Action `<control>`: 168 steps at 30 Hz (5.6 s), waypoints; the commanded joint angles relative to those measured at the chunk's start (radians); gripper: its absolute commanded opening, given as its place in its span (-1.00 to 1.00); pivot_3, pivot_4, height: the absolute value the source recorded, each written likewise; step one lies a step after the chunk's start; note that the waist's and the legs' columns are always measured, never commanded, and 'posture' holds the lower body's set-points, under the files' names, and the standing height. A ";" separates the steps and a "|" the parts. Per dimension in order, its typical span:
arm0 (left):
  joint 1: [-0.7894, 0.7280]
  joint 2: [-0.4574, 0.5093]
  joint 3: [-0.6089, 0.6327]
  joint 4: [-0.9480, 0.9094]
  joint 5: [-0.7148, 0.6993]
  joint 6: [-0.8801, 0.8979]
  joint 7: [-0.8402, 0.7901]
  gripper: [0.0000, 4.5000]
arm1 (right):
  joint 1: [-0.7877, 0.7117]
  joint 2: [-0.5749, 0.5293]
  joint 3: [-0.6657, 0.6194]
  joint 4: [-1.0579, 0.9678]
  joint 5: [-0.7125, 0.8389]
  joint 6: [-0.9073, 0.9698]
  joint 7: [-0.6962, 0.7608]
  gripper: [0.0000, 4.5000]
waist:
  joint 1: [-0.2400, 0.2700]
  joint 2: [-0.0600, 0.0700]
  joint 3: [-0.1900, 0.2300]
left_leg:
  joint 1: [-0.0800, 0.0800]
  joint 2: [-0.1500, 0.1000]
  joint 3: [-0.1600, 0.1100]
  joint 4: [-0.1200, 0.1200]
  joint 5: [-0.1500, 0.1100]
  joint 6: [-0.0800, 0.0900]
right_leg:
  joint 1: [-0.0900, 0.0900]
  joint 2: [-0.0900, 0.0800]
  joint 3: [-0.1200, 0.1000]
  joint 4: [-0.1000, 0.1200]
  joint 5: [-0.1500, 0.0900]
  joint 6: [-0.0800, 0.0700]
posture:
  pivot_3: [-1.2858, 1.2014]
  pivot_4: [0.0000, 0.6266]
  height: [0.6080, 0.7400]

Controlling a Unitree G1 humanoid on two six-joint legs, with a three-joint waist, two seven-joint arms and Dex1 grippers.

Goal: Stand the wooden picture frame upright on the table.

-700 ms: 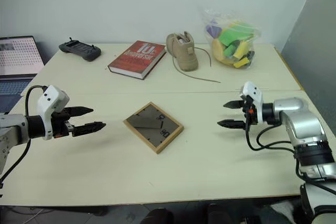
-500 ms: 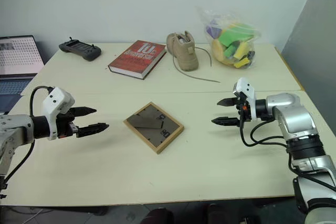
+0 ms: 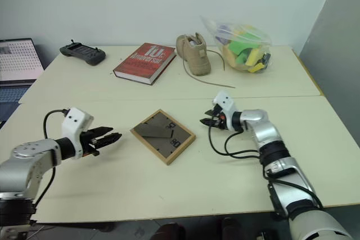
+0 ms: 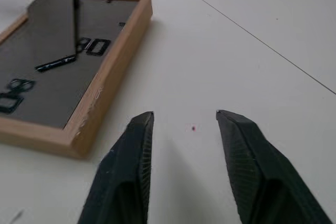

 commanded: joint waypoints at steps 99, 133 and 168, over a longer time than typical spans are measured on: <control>-0.255 -0.404 0.240 -0.033 -0.642 1.012 0.157 -0.42 | 0.170 -0.223 -0.124 -0.608 0.089 0.396 -0.021 -1.00 | 0.020 0.002 -0.004 | 0.006 -0.004 -0.003 0.001 0.001 -0.002 | 0.007 -0.003 0.000 -0.001 0.000 0.000 | 0.03 -0.52 1.00; -0.373 -0.380 0.268 -0.040 -0.712 0.791 0.265 -0.42 | -0.029 -0.062 -0.137 -0.735 0.499 0.667 0.123 0.67 | -0.001 0.002 -0.004 | 0.000 -0.003 -0.002 0.001 0.002 -0.004 | 0.001 -0.003 -0.001 -0.001 0.000 0.000 | 0.03 -0.52 1.00; -0.150 -0.348 0.160 -0.070 -1.633 0.687 0.843 -0.42 | -0.060 -0.248 0.148 -0.044 -0.882 -1.228 -0.948 0.36 | 0.004 -0.001 -0.003 | 0.004 -0.002 0.001 0.002 0.004 -0.007 | 0.004 -0.002 0.002 -0.001 0.000 0.001 | 0.03 -0.52 1.00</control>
